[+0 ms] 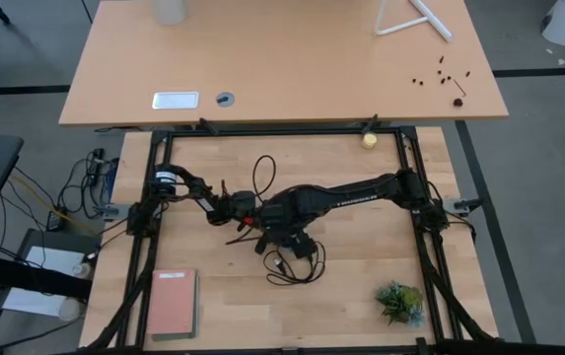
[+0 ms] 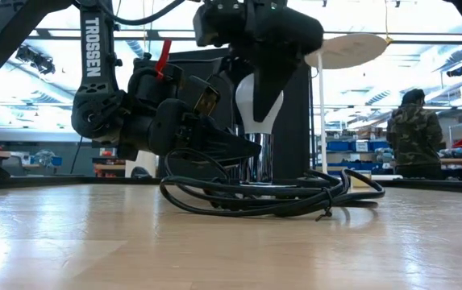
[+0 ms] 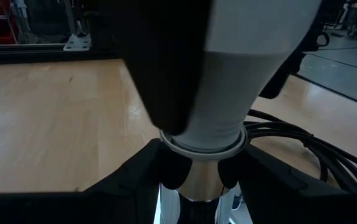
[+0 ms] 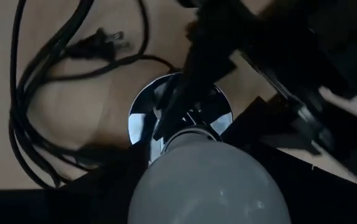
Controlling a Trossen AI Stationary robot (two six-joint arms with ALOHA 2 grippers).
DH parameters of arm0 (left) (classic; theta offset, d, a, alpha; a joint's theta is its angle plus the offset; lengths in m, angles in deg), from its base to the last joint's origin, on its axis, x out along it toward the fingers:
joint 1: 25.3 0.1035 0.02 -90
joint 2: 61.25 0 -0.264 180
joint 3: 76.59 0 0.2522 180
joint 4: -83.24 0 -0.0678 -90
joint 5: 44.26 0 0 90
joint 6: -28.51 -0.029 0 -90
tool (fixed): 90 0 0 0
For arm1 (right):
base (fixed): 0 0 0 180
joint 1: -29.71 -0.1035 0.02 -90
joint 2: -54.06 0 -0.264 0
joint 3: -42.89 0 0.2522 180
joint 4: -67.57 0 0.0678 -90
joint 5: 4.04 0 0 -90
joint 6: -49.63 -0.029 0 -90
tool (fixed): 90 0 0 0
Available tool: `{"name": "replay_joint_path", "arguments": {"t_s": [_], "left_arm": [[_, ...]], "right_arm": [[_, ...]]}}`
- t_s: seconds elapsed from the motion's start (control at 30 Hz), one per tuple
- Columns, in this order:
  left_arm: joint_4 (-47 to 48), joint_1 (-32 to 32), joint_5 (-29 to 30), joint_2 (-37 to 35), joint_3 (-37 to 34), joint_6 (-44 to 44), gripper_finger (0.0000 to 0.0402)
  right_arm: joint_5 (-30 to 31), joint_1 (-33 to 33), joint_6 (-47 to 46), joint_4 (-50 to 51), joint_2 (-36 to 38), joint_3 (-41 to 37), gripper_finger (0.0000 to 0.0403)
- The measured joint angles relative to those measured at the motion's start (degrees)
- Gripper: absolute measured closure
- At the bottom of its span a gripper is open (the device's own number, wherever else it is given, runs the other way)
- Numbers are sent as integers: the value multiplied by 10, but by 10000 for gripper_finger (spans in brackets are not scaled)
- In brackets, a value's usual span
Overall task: Screw lightbulb
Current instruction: Insert the white lightbulb into the silver lamp
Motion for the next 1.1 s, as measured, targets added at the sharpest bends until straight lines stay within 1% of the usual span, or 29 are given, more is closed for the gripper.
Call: {"name": "replay_joint_path", "arguments": {"t_s": [0.13, 0.33, 0.5, 0.67, 0.77, 0.83, 0.9, 1.03, 1.1], "left_arm": [[0, 0, 0, 0, 0, 0, 211], [0, 0, 10, 0, 0, 3, 211], [-1, 0, 15, 0, 0, 3, 211], [-3, 0, 15, 0, 0, 4, 211], [-3, 0, 16, 0, 0, 5, 211], [-3, 0, 16, 0, 0, 5, 211], [-3, 0, 18, 0, 0, 5, 211], [1, 0, 20, -1, 0, 6, 211], [1, 0, 19, -1, -1, 6, 211]], "right_arm": [[3, 1, -111, -3, 0, 0, 127], [28, 0, -312, -1, 0, -1, 126], [33, 1, -475, 2, 0, -2, 126], [32, 6, -679, 10, 0, -2, 126], [28, 10, -758, 13, 0, -2, 126], [25, 13, -770, 12, 0, -2, 125], [25, 13, -758, 11, 0, -2, 122], [16, 13, -646, -4, 0, 2, 100], [8, 12, -611, -10, 0, 4, 82]]}}
